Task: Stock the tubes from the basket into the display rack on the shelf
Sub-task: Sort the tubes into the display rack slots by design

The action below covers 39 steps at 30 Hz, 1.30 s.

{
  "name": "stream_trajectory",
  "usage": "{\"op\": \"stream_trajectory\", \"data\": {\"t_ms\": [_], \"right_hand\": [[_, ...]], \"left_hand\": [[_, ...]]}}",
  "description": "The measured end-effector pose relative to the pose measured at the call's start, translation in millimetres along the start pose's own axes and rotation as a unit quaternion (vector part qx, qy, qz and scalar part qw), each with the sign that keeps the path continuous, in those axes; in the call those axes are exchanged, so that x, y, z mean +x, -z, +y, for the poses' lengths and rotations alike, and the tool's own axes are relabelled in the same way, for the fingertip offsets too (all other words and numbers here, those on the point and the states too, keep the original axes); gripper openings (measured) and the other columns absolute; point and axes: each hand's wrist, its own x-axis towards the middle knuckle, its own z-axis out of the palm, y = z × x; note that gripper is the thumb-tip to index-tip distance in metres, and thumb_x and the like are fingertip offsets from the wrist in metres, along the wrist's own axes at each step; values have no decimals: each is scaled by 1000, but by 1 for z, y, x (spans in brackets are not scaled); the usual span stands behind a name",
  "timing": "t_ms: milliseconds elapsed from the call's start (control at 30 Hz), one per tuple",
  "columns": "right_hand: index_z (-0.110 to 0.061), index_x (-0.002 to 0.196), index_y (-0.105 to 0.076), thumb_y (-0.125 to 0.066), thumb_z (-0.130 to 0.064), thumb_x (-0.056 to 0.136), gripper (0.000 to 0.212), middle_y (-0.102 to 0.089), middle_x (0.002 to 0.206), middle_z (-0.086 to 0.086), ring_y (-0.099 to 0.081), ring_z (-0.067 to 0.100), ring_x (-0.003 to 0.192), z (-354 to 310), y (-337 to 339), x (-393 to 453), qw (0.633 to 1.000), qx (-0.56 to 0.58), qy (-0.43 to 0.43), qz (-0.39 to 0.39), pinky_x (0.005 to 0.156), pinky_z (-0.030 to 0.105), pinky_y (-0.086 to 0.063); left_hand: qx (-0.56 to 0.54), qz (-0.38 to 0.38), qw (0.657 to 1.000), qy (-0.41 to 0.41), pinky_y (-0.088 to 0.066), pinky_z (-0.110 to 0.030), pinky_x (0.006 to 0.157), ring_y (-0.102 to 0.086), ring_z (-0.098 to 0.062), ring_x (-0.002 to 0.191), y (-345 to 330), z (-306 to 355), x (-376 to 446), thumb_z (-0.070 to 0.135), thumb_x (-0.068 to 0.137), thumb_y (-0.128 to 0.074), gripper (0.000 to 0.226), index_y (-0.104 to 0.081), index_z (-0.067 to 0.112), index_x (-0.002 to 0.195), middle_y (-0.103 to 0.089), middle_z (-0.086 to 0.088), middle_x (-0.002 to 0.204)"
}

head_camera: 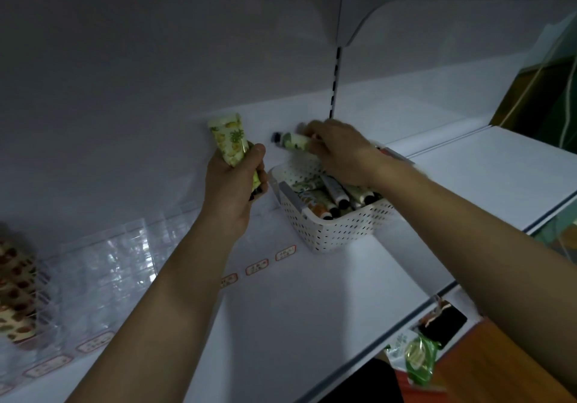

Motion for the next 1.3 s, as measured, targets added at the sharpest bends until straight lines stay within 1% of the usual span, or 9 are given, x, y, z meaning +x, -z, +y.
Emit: {"op": "stream_trajectory", "data": {"t_ms": [133, 233, 333, 467, 600, 733, 900, 1033, 1300], "right_hand": [[-20, 110, -65, -65, -34, 96, 19, -71, 103, -1, -70, 12, 56, -15, 23, -7, 979, 202, -6, 39, 59, 20, -54], [-15, 89, -70, -82, -36, 82, 25, -74, 87, -1, -69, 14, 53, -23, 34, -10, 976, 209, -18, 63, 57, 24, -56], [-9, 93, -74, -71, -29, 93, 21, -74, 88, 12, -70, 16, 57, -30, 32, -13, 958, 282, -26, 30, 59, 26, -57], [-4, 112, -66, -41, -32, 108, 39, -71, 93, 20, -71, 27, 68, -34, 26, -13, 869, 487, -81, -46, 68, 35, -61], [-18, 112, -63, -52, -43, 101, 30, -70, 104, 6, -69, 23, 82, -3, 23, -6, 994, 49, -97, 4, 75, 34, -58], [-18, 115, -57, -65, -39, 90, 34, -60, 109, 6, -59, 26, 94, 22, 10, -16, 962, -195, -145, -127, 75, 34, -51], [-19, 107, -58, -57, -26, 93, 15, -64, 103, 7, -61, 26, 90, 27, 6, -18, 988, -72, -136, 14, 76, 35, -55], [-22, 94, -61, -67, -27, 94, 7, -67, 85, -8, -65, 7, 73, 2, 2, -28, 968, 140, -91, 185, 59, 9, -47], [-17, 83, -79, -55, -31, 102, 34, -71, 69, -20, -66, -2, 68, -41, -5, -40, 960, 253, 3, 118, 79, 25, -54]], "left_hand": [[40, 15, 999, -2, -51, -31, 60, -63, -12, 68, 2, -1, 2, 27, 95, -67, 11, -62, 18, 93, -65, 1, 83], [189, 46, 971, -138, -59, -42, 71, -67, -16, 80, 4, -4, 1, 33, 92, -69, 23, -61, 13, 101, -68, 0, 90], [263, -11, 946, -190, -58, -39, 80, -67, -14, 93, 3, -5, -1, 32, 81, -81, 41, -58, 15, 110, -68, 2, 102], [297, -94, 936, -166, -58, -32, 83, -68, -4, 98, -2, -11, -4, 33, 65, -89, 63, -61, 19, 119, -70, 11, 110], [294, -46, 943, -152, -55, -24, 75, -65, -4, 91, -4, -13, -6, 14, 70, -85, 53, -59, 17, 117, -67, 6, 106], [213, -28, 971, -100, -51, -11, 63, -65, -3, 86, -8, -6, -7, 8, 70, -87, 56, -58, 18, 116, -67, 3, 104], [44, -23, 999, 20, -54, -24, 58, -68, -12, 71, -12, -2, -11, -3, 79, -76, 33, -62, 9, 107, -69, -2, 84], [-121, -17, 981, 148, -58, -29, 64, -74, -19, 78, -13, -3, -10, -1, 87, -65, 10, -60, 7, 87, -71, -8, 81], [-158, 10, 969, 188, -62, -38, 75, -72, -24, 86, -12, -1, -12, 9, 83, -75, 25, -70, 4, 107, -75, -14, 99]]}}
